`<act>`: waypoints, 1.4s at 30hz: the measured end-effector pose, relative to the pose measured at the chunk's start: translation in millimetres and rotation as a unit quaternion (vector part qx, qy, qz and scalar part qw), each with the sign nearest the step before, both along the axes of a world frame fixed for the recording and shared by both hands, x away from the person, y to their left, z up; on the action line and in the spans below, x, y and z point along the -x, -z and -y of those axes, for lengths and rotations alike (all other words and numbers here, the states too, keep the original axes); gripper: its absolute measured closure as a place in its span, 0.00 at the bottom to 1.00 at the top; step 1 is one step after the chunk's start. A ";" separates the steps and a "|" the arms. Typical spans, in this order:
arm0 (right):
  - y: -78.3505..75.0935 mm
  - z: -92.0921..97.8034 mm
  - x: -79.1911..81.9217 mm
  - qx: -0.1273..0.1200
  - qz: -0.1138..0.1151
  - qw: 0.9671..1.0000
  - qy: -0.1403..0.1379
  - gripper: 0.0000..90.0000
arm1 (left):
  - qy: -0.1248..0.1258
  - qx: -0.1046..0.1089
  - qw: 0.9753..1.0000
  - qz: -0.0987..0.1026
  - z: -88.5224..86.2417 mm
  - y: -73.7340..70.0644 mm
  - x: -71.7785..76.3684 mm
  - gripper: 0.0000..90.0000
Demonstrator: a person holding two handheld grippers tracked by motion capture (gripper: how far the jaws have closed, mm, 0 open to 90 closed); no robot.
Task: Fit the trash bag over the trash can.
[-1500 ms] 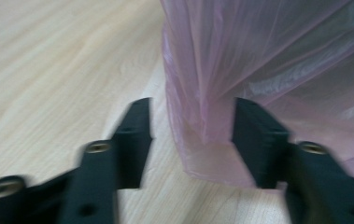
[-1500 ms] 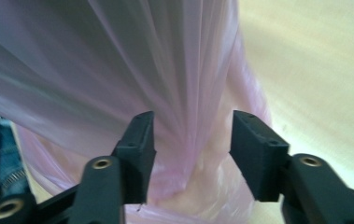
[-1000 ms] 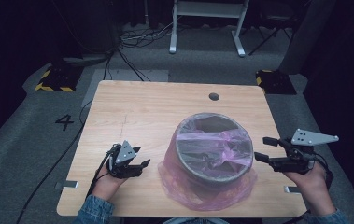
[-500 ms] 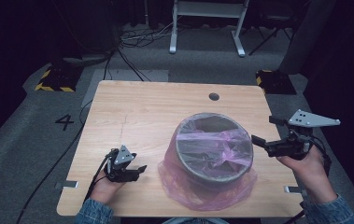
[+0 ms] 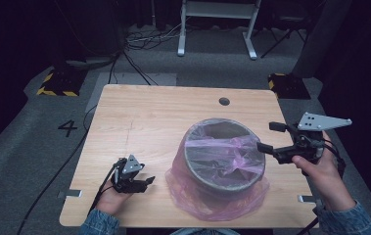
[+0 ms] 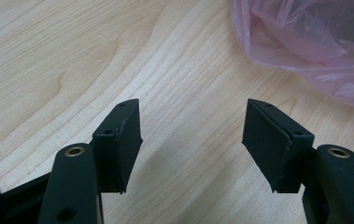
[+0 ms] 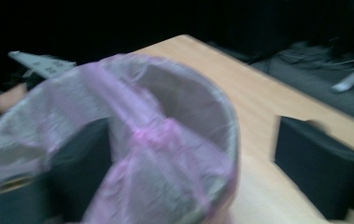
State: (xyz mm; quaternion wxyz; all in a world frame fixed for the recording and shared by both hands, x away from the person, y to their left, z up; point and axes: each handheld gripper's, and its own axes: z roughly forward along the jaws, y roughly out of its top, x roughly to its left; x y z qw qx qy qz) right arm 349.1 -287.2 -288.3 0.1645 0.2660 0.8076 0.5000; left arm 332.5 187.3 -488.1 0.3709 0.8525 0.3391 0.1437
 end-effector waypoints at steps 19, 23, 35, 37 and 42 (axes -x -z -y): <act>-16.3 -61.7 -22.4 0.001 0.010 1.000 0.000 0.16 | -0.025 -0.015 1.000 -0.010 -11.1 8.7 3.5 0.41; -13.4 -75.6 -31.0 -0.007 0.004 1.000 -0.002 0.16 | -0.029 -0.016 0.999 -0.013 -13.9 10.4 4.0 0.41; 10.9 -118.9 -46.5 0.010 -0.026 0.999 -0.018 0.16 | -0.029 -0.007 1.000 -0.005 -17.9 13.0 3.8 0.39; 15.7 -123.1 -46.7 0.015 -0.027 0.999 -0.020 0.16 | -0.028 -0.006 1.000 -0.004 -18.1 13.4 3.5 0.38; 32.2 -134.0 -48.4 0.039 -0.032 0.998 -0.023 0.16 | -0.029 -0.005 1.000 -0.004 -17.6 13.6 3.2 0.38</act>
